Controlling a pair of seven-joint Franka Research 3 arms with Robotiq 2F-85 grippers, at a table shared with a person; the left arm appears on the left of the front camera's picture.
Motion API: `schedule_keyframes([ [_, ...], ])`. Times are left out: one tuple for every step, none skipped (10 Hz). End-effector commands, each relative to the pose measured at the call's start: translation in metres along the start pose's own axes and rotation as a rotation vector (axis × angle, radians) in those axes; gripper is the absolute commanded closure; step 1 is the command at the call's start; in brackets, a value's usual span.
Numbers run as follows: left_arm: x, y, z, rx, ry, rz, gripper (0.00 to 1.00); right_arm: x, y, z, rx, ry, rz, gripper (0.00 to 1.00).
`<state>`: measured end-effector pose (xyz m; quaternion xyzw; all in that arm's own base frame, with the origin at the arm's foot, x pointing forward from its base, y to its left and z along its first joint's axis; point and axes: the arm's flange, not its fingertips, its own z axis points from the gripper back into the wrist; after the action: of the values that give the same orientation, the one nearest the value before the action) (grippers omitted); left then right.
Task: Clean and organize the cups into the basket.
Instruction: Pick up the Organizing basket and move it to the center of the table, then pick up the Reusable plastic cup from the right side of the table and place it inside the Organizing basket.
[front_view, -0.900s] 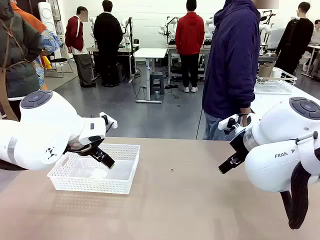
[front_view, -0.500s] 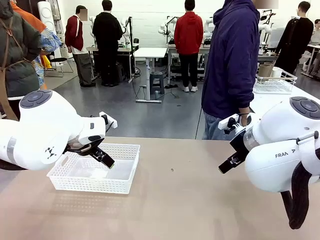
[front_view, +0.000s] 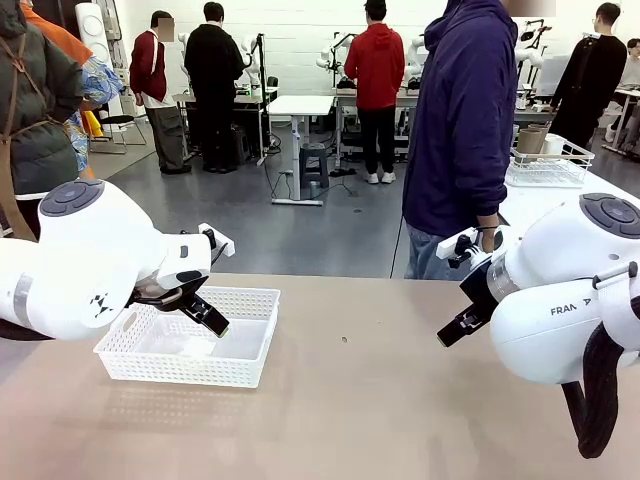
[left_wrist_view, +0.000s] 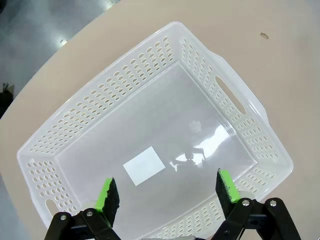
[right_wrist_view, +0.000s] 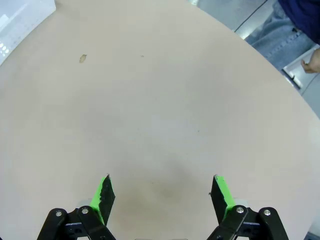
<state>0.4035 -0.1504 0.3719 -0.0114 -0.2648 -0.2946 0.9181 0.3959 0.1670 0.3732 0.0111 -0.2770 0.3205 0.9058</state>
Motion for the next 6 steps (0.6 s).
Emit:
schedule_keyframes([
  [-0.0001, 0.0001, 0.0000, 0.000, 0.000, 0.000, 0.00, 0.0000, 0.0001, 0.0000, 0.000, 0.000, 0.000, 0.00],
  [-0.0001, 0.0001, 0.0000, 0.000, 0.000, 0.000, 0.00, 0.0000, 0.0001, 0.0000, 0.000, 0.000, 0.000, 0.00],
  [-0.0001, 0.0001, 0.0000, 0.000, 0.000, 0.000, 0.00, 0.0000, 0.0001, 0.0000, 0.000, 0.000, 0.000, 0.00],
  [-0.0001, 0.0001, 0.0000, 0.000, 0.000, 0.000, 0.00, 0.0000, 0.0001, 0.0000, 0.000, 0.000, 0.000, 0.00],
  [-0.0001, 0.0001, 0.0000, 0.000, 0.000, 0.000, 0.00, 0.0000, 0.0001, 0.0000, 0.000, 0.000, 0.000, 0.00],
  [-0.0001, 0.0001, 0.0000, 0.000, 0.000, 0.000, 0.00, 0.0000, 0.0001, 0.0000, 0.000, 0.000, 0.000, 0.00],
])
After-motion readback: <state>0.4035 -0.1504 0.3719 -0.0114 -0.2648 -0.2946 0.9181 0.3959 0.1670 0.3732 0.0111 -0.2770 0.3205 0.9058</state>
